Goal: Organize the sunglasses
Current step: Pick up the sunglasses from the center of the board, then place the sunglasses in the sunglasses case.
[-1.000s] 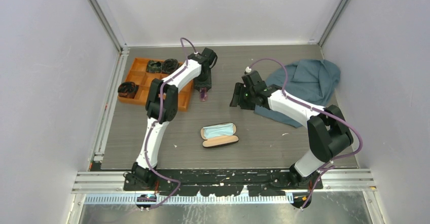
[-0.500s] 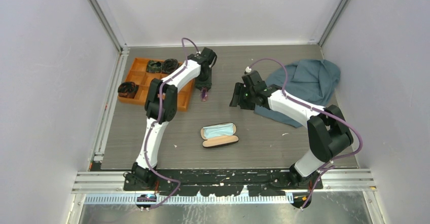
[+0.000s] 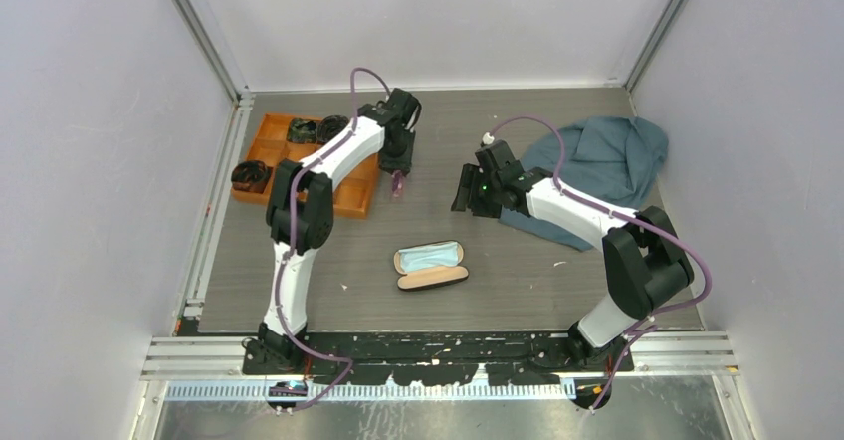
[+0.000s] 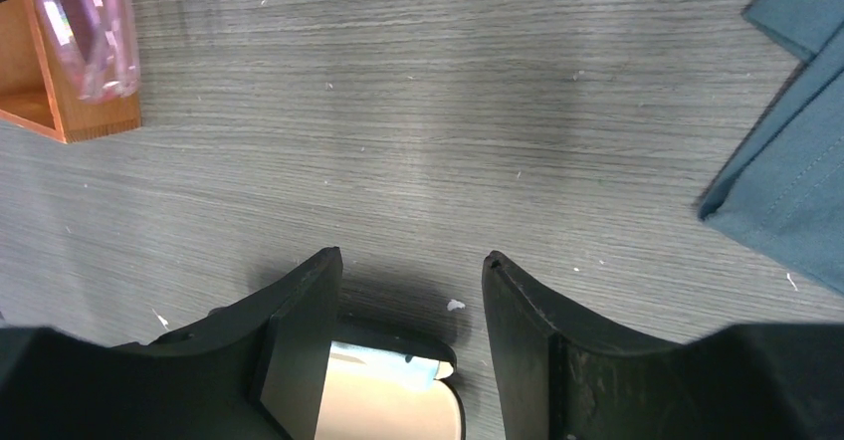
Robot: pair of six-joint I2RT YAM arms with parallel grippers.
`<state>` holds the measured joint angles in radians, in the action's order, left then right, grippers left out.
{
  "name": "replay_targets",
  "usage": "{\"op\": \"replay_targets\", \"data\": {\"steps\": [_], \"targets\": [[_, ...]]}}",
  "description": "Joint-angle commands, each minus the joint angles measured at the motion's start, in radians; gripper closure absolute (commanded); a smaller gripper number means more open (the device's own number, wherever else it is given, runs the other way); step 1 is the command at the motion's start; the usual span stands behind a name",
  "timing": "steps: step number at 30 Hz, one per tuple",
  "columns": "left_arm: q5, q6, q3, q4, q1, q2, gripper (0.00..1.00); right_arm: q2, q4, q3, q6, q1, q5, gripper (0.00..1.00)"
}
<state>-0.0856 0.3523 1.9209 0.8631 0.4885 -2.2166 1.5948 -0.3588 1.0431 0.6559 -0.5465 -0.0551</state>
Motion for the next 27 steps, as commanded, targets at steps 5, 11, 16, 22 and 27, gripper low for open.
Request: {"op": "replay_targets", "data": {"steps": [5, 11, 16, 22, 27], "targets": [[-0.095, -0.073, -0.147, -0.033, 0.093, 0.262, 0.74, -0.081, 0.043, -0.025, 0.018, 0.057, -0.020, 0.40], [-0.186, -0.093, -0.272, -0.026, 0.223, 0.398, 0.74, -0.119, 0.055, -0.075, 0.026, 0.141, -0.069, 0.40], [-0.258, -0.077, -0.394, -0.026, 0.335, 0.479, 0.74, -0.146, 0.063, -0.116, 0.034, 0.192, -0.097, 0.40], [-0.433, -0.057, -0.522, -0.020, 0.478, 0.542, 0.74, -0.160, 0.066, -0.133, 0.034, 0.221, -0.120, 0.40], [-0.489, -0.057, -0.603, -0.072, 0.559, 0.575, 0.74, -0.150, 0.081, -0.137, 0.045, 0.223, -0.143, 0.40]]}}
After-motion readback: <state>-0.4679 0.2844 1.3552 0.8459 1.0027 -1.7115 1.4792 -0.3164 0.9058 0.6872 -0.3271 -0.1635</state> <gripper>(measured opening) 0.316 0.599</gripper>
